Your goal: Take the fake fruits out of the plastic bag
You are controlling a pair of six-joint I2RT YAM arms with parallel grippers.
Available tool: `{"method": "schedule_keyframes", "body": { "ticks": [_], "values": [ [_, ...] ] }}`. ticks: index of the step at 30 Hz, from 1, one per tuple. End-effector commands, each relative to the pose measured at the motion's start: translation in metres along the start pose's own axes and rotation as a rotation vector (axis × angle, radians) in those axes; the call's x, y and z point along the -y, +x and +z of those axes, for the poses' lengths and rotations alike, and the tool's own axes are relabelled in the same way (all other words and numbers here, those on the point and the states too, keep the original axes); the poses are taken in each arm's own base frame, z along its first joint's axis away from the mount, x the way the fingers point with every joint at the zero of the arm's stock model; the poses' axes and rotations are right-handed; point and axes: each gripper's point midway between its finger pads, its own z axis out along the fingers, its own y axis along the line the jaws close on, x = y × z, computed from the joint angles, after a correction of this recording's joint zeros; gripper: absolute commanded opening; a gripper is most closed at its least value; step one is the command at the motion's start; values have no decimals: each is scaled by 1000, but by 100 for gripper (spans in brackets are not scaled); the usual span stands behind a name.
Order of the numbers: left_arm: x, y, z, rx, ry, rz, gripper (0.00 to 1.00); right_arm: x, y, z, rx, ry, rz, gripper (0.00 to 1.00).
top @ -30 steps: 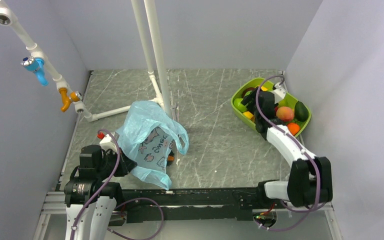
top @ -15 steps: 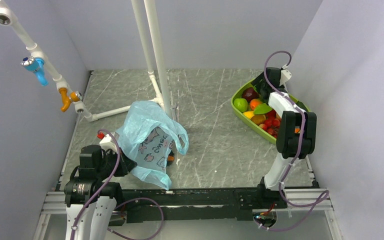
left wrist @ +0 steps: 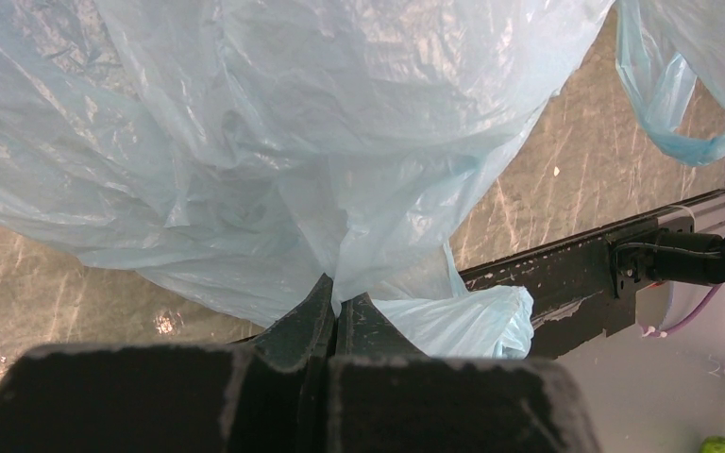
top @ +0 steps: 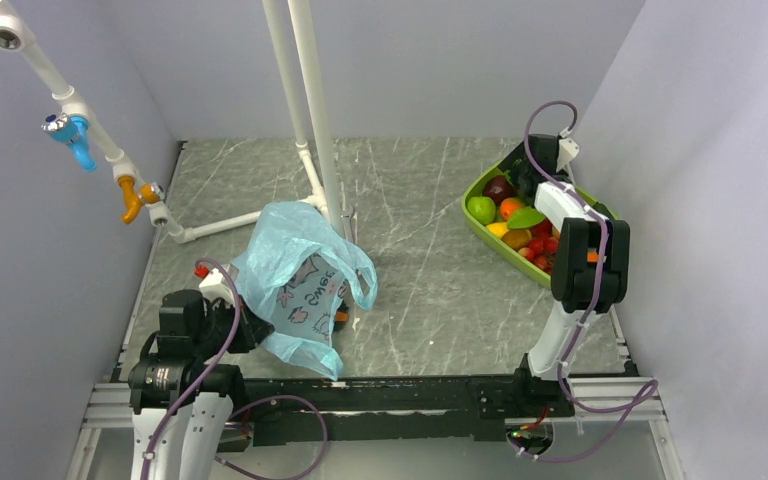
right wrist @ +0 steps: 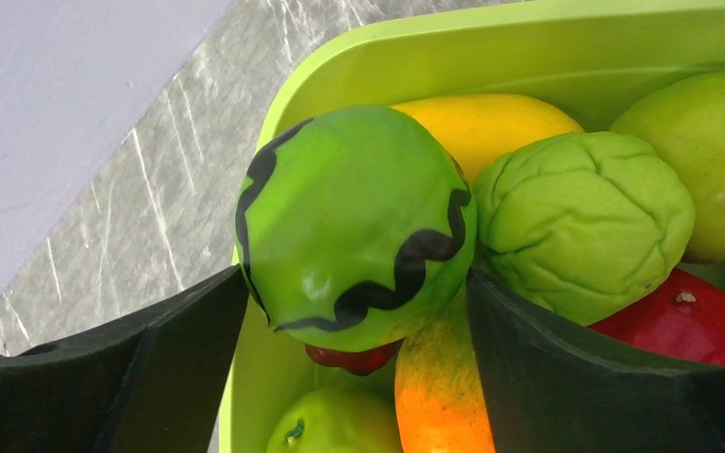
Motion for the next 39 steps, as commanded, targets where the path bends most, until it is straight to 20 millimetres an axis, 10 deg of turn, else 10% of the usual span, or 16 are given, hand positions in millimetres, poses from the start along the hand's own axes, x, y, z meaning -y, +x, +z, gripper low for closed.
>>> {"method": "schedule_keyframes", "body": {
  "ticks": [1, 8, 14, 29, 39],
  "values": [
    [3, -4, 2, 4, 24, 20, 0, -10, -14, -15, 27, -37, -15, 92],
    [3, -4, 3, 1, 22, 16, 0, -16, -17, -57, 52, -86, -40, 99],
    [2, -4, 3, 3, 17, 13, 0, -29, 0, -143, 140, -216, -95, 99],
    [2, -5, 1, 17, 18, 16, 0, -64, 211, -318, -144, -997, -426, 78],
    [2, -5, 1, 17, 16, 16, 0, -117, 226, -452, -154, -1430, -449, 65]
  ]
}}
